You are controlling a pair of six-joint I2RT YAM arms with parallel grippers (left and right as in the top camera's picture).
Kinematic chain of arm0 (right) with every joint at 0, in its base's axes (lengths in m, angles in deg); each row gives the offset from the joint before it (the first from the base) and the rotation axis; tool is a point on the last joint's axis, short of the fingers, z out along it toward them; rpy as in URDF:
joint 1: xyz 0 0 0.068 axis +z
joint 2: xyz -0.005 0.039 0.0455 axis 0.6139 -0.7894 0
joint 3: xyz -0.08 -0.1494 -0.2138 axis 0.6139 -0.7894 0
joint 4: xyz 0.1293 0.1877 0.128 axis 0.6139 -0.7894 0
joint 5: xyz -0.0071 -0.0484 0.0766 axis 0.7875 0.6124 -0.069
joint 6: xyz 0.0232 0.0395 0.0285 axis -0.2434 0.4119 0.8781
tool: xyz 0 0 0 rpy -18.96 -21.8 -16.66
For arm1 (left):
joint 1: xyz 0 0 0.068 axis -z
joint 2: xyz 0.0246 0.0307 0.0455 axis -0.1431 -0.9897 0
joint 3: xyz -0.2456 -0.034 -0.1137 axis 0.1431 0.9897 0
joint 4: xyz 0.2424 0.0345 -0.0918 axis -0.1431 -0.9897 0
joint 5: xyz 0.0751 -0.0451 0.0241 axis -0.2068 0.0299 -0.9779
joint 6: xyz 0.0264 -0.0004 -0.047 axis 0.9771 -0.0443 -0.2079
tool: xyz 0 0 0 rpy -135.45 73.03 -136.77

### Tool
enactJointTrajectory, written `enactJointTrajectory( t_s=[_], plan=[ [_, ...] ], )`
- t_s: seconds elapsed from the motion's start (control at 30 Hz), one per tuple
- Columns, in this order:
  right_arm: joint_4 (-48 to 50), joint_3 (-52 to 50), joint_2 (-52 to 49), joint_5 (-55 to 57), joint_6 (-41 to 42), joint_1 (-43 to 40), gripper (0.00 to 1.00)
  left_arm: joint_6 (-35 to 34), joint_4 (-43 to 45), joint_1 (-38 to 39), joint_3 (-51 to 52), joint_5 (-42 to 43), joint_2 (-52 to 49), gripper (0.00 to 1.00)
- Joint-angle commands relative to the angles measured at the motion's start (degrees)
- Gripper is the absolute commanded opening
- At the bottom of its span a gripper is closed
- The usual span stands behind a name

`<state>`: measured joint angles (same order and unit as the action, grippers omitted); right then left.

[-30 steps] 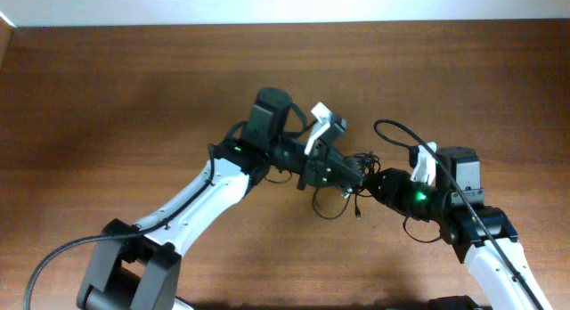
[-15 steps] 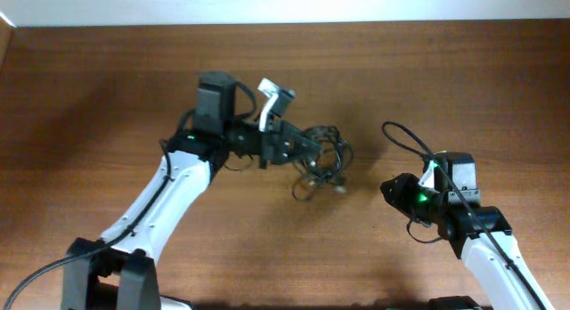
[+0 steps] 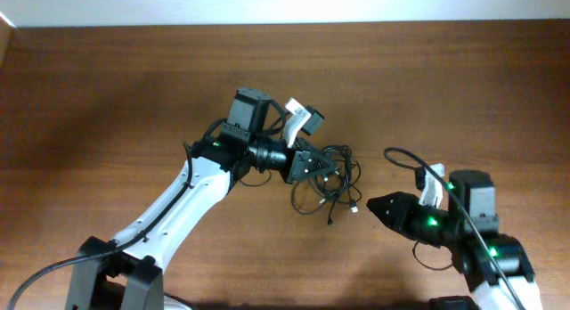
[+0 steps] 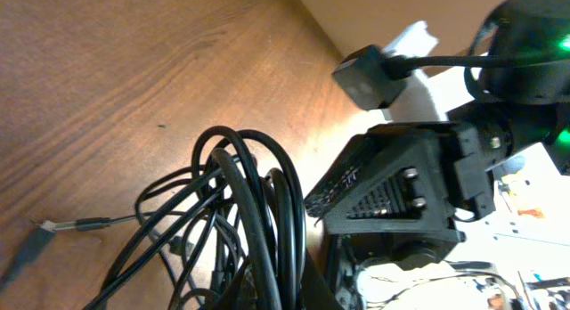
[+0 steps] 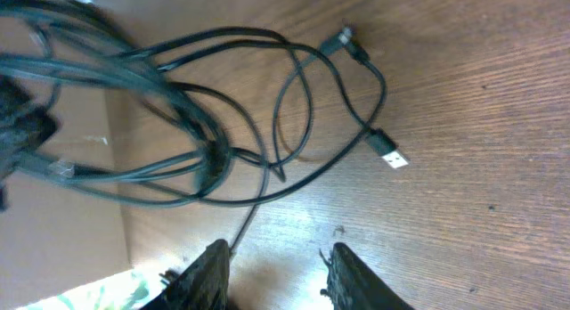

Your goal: Untangle cables

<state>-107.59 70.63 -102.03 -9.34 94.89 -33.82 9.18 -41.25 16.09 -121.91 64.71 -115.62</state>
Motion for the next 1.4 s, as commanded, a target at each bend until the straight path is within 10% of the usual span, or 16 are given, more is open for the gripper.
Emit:
enactJointTrajectory(
  t_s=[0.0,0.63,0.77,1.0,1.1,1.17,1.37],
  plan=[
    [-2.8,0.4,7.0,-1.0,-1.4,0.0,0.34,1.2,1.0,0.0,-0.7,8.7,0.8,0.00],
    [11.7,0.3,5.7,0.2,-5.5,0.0,0.39,1.1,5.8,1.8,-0.7,16.3,0.8,0.00],
    [13.7,0.3,-0.4,-3.3,-6.0,0.0,0.06,1.1,5.8,1.8,-0.7,18.6,0.8,0.00],
    [28.1,0.3,-7.3,-35.1,-14.9,0.0,0.04,1.1,6.2,1.8,-0.7,4.0,0.8,0.08],
    [32.2,0.3,-7.3,-38.2,-14.9,0.0,0.04,1.1,4.3,1.8,-0.7,-7.0,0.8,0.47],
    [32.8,0.3,-7.3,-38.2,-14.9,0.0,0.04,1.0,1.9,1.8,-0.7,-12.7,0.8,0.99],
    [34.1,0.3,-7.3,-28.6,-13.8,0.0,0.04,-2.4,-4.5,1.9,-0.7,-23.1,0.7,0.99]
  ],
)
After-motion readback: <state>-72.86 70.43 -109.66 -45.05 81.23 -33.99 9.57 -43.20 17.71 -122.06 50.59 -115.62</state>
